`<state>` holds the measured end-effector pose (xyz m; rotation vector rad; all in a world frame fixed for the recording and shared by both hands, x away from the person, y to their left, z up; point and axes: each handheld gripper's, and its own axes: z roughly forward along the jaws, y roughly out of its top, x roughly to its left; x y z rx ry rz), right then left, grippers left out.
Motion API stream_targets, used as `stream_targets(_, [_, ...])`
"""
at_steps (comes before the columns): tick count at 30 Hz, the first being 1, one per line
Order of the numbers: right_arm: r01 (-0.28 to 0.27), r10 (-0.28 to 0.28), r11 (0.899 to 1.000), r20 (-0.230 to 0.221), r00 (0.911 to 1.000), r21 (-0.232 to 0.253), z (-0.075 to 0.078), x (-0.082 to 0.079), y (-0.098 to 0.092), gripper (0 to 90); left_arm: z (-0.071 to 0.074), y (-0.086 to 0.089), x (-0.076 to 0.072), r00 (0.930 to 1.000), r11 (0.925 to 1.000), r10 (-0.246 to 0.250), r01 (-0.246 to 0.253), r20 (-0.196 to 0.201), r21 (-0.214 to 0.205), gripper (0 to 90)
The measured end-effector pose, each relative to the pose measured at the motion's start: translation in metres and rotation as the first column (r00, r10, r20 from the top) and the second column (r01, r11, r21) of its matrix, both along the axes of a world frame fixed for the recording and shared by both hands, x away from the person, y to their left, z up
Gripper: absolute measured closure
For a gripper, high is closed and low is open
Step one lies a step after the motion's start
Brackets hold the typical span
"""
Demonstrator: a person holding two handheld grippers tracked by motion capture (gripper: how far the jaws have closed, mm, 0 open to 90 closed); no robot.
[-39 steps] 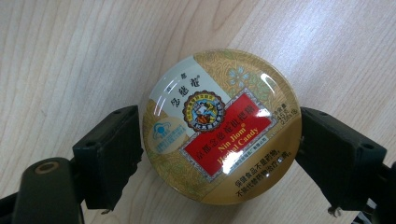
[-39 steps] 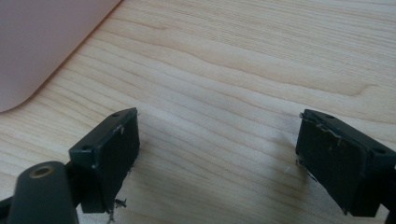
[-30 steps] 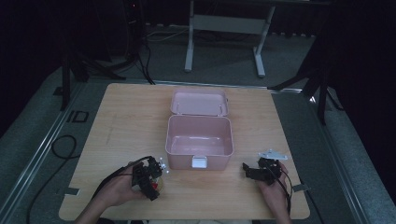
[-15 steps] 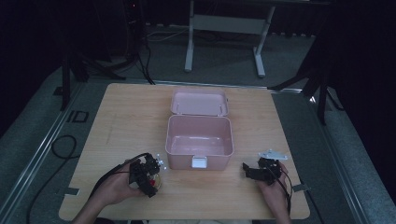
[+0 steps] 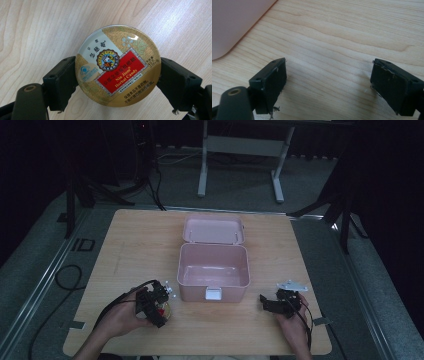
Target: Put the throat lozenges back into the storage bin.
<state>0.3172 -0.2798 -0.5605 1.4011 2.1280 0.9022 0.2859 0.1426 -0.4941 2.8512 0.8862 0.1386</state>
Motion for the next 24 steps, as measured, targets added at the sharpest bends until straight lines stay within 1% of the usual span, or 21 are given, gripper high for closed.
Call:
stream_targets(12, [0.000, 0.000, 1.000, 0.000, 1.0000, 0.000, 0.000, 0.000, 0.000, 13.4, 0.009, 0.004, 0.001, 0.9999, 0.9999, 0.012, -0.012, 0.008, -0.009, 20.0])
stream_targets(24, [0.000, 0.000, 1.000, 0.000, 1.0000, 0.000, 0.000, 0.000, 0.000, 13.4, 0.021, 0.009, 0.004, 0.9997, 0.9999, 0.014, -0.014, 0.022, 0.004, 20.0])
